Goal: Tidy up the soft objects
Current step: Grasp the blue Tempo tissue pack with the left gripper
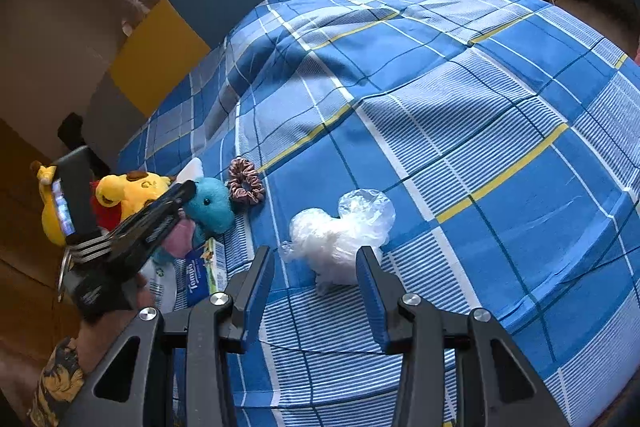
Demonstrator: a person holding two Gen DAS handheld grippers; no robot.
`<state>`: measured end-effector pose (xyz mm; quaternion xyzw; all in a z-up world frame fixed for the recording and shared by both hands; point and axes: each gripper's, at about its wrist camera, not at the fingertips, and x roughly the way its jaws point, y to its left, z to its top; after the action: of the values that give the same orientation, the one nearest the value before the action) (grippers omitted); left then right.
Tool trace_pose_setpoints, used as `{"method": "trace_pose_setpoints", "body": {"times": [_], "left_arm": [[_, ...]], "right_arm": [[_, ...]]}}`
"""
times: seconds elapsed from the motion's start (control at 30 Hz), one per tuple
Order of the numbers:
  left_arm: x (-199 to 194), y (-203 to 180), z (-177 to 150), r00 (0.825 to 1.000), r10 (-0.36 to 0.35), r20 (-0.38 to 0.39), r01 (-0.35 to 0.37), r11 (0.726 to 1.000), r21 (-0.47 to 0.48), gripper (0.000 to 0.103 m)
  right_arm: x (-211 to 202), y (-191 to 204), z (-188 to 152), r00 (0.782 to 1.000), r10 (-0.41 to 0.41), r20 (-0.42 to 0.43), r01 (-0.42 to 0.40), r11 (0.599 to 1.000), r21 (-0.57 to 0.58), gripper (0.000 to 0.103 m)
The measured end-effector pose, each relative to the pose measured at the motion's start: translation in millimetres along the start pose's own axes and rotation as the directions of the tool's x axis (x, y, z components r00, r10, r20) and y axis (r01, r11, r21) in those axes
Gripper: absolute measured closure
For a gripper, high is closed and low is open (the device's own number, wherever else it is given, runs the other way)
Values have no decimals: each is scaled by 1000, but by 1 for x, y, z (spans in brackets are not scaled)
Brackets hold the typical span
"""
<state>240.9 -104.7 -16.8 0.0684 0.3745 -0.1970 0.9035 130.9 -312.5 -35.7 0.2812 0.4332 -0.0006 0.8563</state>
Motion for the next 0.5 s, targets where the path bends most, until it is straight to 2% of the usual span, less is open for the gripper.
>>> {"method": "trace_pose_setpoints", "body": {"times": [0.1, 0.2, 0.27, 0.3, 0.37, 0.4, 0.47, 0.5], "left_arm": [[-41, -22, -13, 993, -101, 63, 97, 993, 69, 94], [-91, -45, -38, 974, -206, 97, 191, 970, 151, 94], [-108, -57, -53, 957, -282, 71, 264, 946, 190, 94], [-117, -66, -66, 939, -342, 32, 328, 920, 213, 93], [-126, -77, -87, 936, -353, 0, 341, 905, 254, 91], [-130, -85, -101, 926, -376, -41, 372, 887, 274, 90], [-134, -90, -120, 919, -387, -79, 394, 883, 257, 79], [-135, -90, -125, 920, -381, -86, 390, 887, 247, 62]], "right_arm": [[-7, -7, 2, 999, -10, 33, 9, 1000, 30, 60], [-12, -17, 5, 998, -17, 59, 12, 997, 80, 60], [-13, -23, 7, 998, -20, 63, 13, 994, 109, 61], [-14, -27, 7, 998, -21, 63, 14, 992, 123, 60], [-15, -30, 8, 998, -28, 64, 19, 990, 137, 61], [-16, -33, 8, 997, -33, 69, 23, 989, 146, 61], [-18, -37, 8, 996, -43, 74, 30, 987, 157, 61], [-18, -39, 8, 996, -50, 74, 37, 986, 164, 61]]}}
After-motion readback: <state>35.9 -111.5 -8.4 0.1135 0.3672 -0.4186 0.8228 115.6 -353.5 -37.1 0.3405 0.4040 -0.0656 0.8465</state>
